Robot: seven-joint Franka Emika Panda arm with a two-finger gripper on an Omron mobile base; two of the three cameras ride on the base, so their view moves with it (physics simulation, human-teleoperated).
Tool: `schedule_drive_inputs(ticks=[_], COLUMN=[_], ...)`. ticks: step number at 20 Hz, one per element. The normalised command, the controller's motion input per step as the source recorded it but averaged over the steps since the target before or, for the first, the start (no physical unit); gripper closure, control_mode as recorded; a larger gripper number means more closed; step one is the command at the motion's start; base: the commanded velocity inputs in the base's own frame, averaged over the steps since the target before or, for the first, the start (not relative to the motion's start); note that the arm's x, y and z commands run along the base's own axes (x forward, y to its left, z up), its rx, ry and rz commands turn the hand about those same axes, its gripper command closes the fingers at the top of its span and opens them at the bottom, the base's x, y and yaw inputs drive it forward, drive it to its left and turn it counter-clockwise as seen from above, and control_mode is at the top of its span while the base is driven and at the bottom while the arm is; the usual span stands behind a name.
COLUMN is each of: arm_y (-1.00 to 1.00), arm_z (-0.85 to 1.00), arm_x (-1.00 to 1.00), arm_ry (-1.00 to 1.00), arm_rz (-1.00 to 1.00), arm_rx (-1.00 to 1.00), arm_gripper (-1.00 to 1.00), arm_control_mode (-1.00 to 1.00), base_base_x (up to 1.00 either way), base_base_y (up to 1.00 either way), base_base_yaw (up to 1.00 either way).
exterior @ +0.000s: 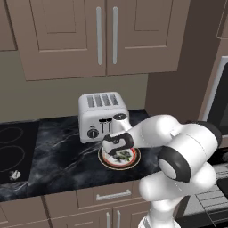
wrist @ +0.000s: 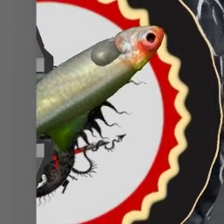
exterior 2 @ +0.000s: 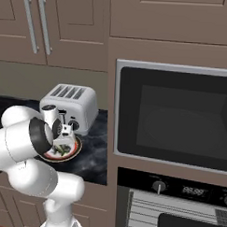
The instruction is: Place the fish on the rack of the oven.
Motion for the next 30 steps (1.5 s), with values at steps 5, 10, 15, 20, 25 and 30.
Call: schedule_drive_inputs(ticks=[5,10,15,20,25,30], arm_y=[-0.07,-0.14,-0.17,-0.17,-0.26,-0.57], arm_z=[0.00,0.35,1.00,1.00,0.89,0.56], arm_x=[0.00,-0.20,-0.73,-0.79,-0.73,-0.70], arm_ry=[0.00,-0.01,0.00,0.00,-0.01,-0.06], arm_rz=[0.00,-0.02,-0.14,-0.25,-0.23,-0.20], arm_rx=[0.00,0.00,0.00,0.00,0.00,0.00], arm_gripper=[1.00,1.00,1.00,1.00,1.00,1.00], arm_control_mode=[-1.00,-1.00,-1.00,-1.00,-1.00,-1.00], base_base_x=[0.00,0.00,0.00,0.00,0.00,0.00], base_base_y=[0.00,0.00,0.00,0.00,0.00,0.00], base_base_yaw=[0.00,0.00,0.00,0.00,0.00,0.00])
